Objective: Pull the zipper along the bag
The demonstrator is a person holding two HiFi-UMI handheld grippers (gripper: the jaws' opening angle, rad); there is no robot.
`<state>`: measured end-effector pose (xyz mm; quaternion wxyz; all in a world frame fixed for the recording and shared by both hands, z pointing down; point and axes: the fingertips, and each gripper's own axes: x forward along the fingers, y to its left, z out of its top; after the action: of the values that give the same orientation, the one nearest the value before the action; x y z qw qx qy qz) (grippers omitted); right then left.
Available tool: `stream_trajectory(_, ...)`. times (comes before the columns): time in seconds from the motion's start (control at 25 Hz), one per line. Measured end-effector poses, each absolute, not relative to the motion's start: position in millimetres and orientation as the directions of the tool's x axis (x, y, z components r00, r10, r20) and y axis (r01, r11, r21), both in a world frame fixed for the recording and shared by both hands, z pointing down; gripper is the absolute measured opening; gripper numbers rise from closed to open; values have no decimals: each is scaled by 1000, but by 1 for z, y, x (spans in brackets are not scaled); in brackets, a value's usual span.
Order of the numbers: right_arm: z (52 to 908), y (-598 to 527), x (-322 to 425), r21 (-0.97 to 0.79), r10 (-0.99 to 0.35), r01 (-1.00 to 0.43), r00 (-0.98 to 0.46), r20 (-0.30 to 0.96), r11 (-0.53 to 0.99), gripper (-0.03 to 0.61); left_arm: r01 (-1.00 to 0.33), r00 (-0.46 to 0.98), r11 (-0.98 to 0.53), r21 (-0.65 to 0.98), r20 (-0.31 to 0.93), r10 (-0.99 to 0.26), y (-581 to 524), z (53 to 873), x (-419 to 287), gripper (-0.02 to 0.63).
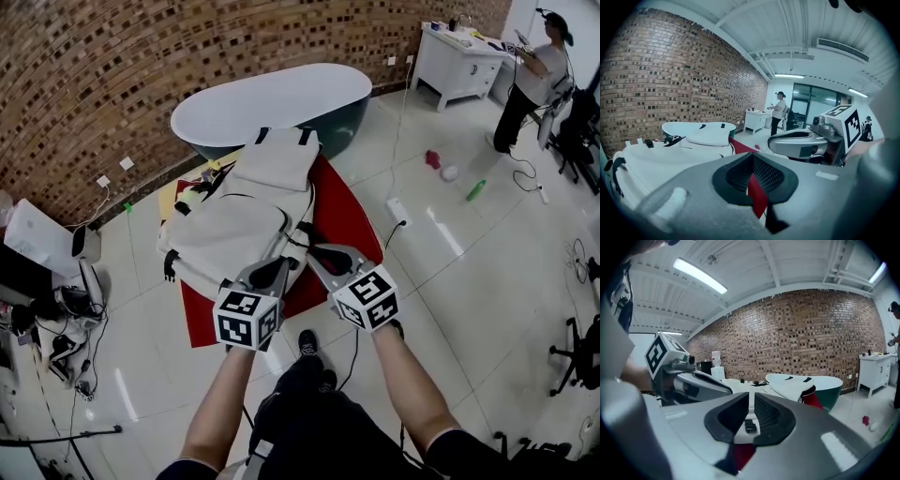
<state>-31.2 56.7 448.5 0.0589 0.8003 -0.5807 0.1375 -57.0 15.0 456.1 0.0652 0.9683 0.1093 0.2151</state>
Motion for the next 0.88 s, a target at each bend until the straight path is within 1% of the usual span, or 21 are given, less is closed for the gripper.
stream_trajectory(0.28,510,12,8,-65,-873,-962,211,440,-266,61,40,872,-973,225,468,144,-20,496,-21,3)
stream_trajectory(0.4,541,-7,16,-68,-836,-971,162,524,-231,82,-17,868,-970,243,485,106,-29,501,-14,3)
stream_trajectory(0.56,568,-27,29,-67,-793,-974,135,594,-216,104,-76,857,-967,244,511,62,-36,504,-11,3)
stream_trajectory(0.64,582,-33,31,-61,-764,-978,115,634,-199,104,-97,852,-964,246,521,47,-38,504,-9,3)
stream_trajectory(0.72,593,-37,29,-59,-738,-986,77,671,-156,94,-103,846,-967,234,532,38,-39,505,-7,3)
stream_trajectory(0.8,597,-36,29,-60,-720,-993,34,694,-104,46,-108,836,-973,204,548,22,-39,507,-3,3)
stream_trajectory(0.88,598,-33,32,-57,-701,-997,-11,713,-42,28,-139,826,-972,187,564,-9,-41,511,1,3)
